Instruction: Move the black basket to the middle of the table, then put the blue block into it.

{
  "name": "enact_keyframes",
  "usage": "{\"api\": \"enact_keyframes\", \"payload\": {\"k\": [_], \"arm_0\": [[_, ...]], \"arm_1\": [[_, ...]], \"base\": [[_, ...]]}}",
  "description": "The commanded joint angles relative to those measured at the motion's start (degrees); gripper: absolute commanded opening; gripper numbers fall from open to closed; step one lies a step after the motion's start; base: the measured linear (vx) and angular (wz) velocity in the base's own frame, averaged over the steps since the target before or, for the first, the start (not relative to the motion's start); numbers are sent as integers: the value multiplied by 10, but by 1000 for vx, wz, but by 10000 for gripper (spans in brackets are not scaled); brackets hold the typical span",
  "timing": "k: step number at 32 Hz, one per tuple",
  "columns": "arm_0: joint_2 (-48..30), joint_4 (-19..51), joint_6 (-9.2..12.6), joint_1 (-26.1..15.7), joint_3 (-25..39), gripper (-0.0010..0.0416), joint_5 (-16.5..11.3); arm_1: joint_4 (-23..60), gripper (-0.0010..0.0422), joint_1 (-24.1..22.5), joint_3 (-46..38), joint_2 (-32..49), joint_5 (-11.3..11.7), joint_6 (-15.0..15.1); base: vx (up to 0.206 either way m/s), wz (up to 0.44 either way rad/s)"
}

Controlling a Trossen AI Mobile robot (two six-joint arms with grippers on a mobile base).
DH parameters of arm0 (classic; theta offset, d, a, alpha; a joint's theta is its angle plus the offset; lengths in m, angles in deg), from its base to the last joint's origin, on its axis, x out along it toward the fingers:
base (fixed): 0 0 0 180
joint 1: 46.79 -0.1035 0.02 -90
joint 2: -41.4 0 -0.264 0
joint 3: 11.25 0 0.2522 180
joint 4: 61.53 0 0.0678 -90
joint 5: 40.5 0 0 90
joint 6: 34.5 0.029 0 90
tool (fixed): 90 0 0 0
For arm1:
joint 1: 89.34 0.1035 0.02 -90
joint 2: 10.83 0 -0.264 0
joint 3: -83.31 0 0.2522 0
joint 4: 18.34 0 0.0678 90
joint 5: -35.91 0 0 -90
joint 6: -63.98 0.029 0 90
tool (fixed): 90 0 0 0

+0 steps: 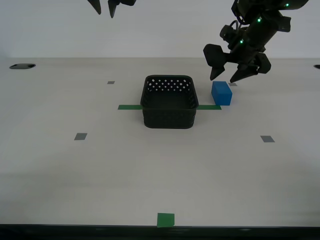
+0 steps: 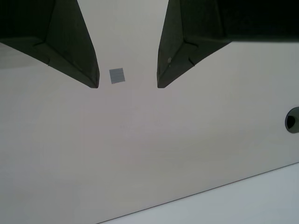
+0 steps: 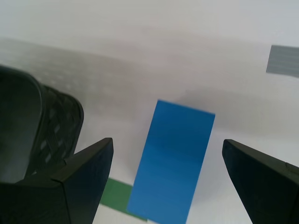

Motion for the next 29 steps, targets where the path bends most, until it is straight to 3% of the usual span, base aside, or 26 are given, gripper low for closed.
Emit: {"api": "enact_keyframes", "payload": {"k": [1,8,10,13,14,16,24,28,29], "arm_0": [[-1,-4,3,0,0,326,2],[-76,8,14,-3,28,324,-2],[-76,9,17,-3,27,277,-3],[-75,20,20,-4,28,151,-3],[-75,21,21,-4,28,128,-3],[-75,24,21,-4,28,1,-3],[-29,67,14,-4,28,-1,-5],[21,74,15,-8,28,-1,-51],[41,73,16,-12,28,-1,-81]], "arm_1": [[-1,165,1,-1,0,-4,0],[0,165,2,0,0,-8,-1],[0,165,3,0,0,-8,-1],[-2,165,3,0,0,-8,-1],[-2,165,3,0,0,-8,0],[-2,165,3,0,0,-8,1],[0,165,4,0,0,-8,7],[-2,165,3,-1,0,-8,7],[-3,165,3,-1,0,-8,7]], "base": [[0,0],[0,0],[0,0],[0,0],[0,0],[0,0],[0,0],[0,0],[0,0]]}}
